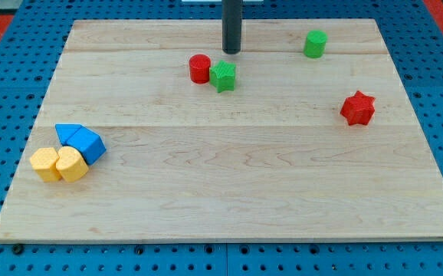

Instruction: Push the green star to the left of the red star

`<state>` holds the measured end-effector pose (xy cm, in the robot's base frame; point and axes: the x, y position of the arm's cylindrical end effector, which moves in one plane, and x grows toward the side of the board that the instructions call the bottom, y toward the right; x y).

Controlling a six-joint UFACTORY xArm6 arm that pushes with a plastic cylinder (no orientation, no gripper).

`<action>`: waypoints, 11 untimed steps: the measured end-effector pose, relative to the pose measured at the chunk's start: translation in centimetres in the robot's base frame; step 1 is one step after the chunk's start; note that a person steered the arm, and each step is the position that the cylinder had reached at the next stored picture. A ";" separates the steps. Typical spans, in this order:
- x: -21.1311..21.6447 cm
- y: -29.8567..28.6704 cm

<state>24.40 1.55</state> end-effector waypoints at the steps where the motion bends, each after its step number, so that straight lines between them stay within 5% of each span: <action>1: -2.4 -4.0; 4: 10.1 -2.9; 7: 13.3 4.9; 10: 14.8 6.3; 11: 15.7 1.0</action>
